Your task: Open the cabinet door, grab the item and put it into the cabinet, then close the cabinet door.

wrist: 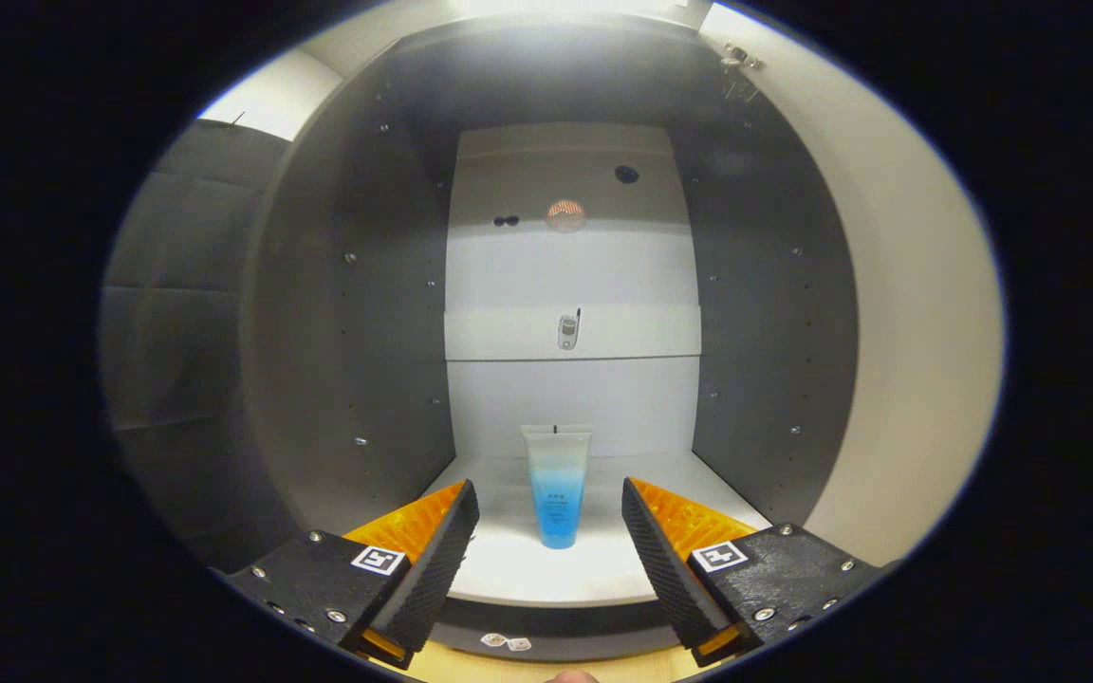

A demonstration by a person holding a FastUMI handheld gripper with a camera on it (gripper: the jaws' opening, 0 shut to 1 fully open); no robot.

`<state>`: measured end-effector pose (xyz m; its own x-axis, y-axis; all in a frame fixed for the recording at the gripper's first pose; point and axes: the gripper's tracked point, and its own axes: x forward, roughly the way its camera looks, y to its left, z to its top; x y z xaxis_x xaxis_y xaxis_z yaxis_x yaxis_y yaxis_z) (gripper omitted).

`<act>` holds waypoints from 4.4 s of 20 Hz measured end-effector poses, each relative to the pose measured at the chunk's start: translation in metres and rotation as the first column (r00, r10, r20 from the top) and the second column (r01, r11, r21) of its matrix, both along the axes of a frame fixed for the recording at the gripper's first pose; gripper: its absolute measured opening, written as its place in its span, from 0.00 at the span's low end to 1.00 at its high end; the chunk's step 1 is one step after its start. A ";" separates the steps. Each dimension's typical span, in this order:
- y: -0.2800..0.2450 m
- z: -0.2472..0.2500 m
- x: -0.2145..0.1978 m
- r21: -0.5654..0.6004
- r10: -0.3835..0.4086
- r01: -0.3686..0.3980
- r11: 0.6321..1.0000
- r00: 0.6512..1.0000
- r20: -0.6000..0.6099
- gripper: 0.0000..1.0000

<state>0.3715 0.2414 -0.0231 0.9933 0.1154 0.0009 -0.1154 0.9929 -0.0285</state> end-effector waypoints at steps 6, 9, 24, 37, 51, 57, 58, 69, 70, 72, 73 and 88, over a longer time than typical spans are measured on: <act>-0.007 0.021 -0.097 0.044 -0.049 0.048 0.998 0.999 0.010 0.94; -0.007 0.030 -0.151 0.066 -0.044 0.042 0.997 0.999 0.020 0.94; -0.033 0.023 -0.329 0.053 -0.041 0.044 0.998 0.997 -0.063 0.94; -0.269 0.064 -0.379 -0.089 -0.344 0.345 0.935 0.939 0.017 0.94; -0.308 0.041 -0.299 0.059 -0.047 0.051 0.997 0.996 -0.071 0.92; -0.268 0.042 -0.302 0.087 0.087 -0.080 0.993 0.993 -0.078 0.93; -0.257 0.041 -0.302 0.088 0.106 -0.099 0.991 0.991 -0.079 0.94; -0.129 0.030 -0.284 0.145 0.152 -0.135 0.980 0.982 -0.109 0.94; -0.117 0.030 -0.279 0.142 0.155 -0.138 0.980 0.982 -0.111 0.94; -0.095 0.031 -0.271 0.134 0.155 -0.140 0.981 0.982 -0.107 0.94; -0.084 0.031 -0.269 0.139 0.158 -0.143 0.980 0.982 -0.102 0.94; -0.040 0.042 -0.253 0.090 0.021 -0.021 0.996 1.000 -0.002 0.95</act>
